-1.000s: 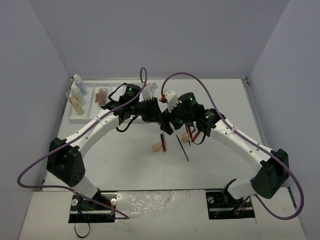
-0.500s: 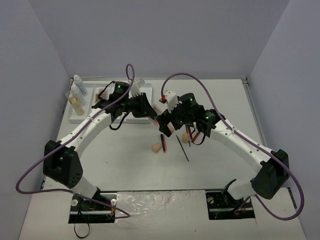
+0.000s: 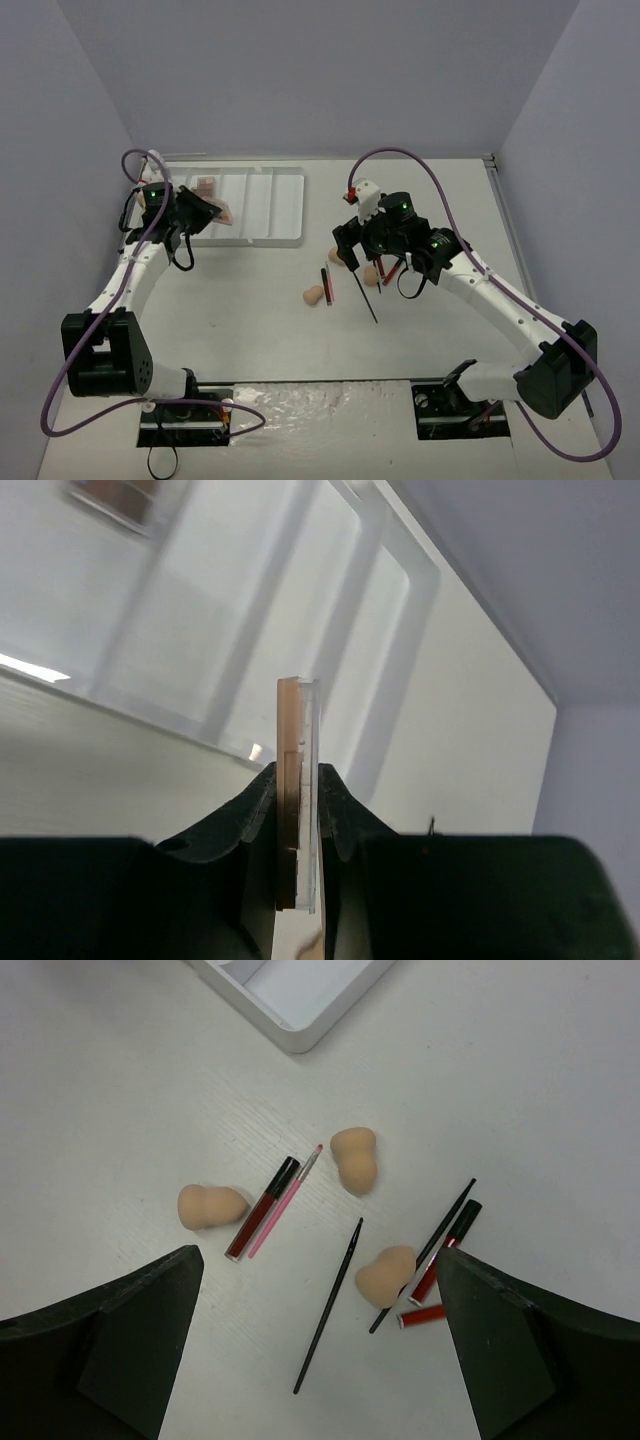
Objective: Organize the makeup
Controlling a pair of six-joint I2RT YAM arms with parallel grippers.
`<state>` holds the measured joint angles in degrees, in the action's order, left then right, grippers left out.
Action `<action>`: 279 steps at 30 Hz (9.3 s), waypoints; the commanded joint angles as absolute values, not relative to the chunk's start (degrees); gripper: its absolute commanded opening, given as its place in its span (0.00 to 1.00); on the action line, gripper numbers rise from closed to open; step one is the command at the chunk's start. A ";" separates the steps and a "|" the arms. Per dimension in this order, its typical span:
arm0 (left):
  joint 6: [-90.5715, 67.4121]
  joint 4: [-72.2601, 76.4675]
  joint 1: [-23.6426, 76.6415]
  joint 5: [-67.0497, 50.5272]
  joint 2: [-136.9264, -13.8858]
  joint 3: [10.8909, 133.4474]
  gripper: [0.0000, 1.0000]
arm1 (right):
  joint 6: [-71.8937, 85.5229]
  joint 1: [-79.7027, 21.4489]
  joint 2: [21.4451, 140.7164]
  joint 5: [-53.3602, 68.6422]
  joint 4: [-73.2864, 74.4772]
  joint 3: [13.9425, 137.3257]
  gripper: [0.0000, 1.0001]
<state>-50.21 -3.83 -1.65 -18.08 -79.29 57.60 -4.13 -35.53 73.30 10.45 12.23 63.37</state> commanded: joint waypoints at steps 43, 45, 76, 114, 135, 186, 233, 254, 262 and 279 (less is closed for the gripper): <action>-71.90 10.59 -3.47 13.76 -96.86 59.88 0.64 | -1.58 -33.22 61.88 1.06 8.92 56.51 1.00; -71.62 7.25 -3.37 14.05 -95.46 60.88 0.70 | -1.53 -33.22 61.82 1.20 8.96 56.51 1.00; -22.29 -18.84 37.27 -7.43 -85.84 64.51 0.83 | 2.08 -32.22 61.54 0.18 8.61 56.98 1.00; -15.38 -21.97 22.85 -0.54 -87.20 73.09 0.00 | 2.01 -29.97 62.14 0.95 9.14 58.63 1.00; -14.60 -7.12 3.13 -5.62 -125.23 108.01 0.07 | 4.40 -29.97 61.39 4.23 9.15 55.28 1.00; -21.97 -20.09 37.79 -14.63 -118.32 94.90 0.66 | 3.79 -29.71 57.21 3.78 8.70 53.35 1.00; -26.03 -21.68 1.23 -7.65 -122.63 104.15 0.20 | 2.90 -29.70 61.00 3.42 8.44 53.78 1.00; -23.21 -22.18 9.89 -9.57 -104.43 90.34 0.69 | 5.11 -29.44 60.45 1.00 8.17 53.05 1.00; -21.77 -19.39 30.93 -11.57 -101.06 86.71 0.70 | 5.53 -29.53 55.37 0.28 6.13 51.76 1.00; -31.65 -17.20 49.67 -16.05 -118.92 98.01 0.68 | 4.75 -29.44 44.14 0.18 4.48 49.56 1.00</action>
<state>-27.38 -19.46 49.58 -16.39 -119.45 94.17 4.89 -29.91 46.08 1.71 8.78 49.50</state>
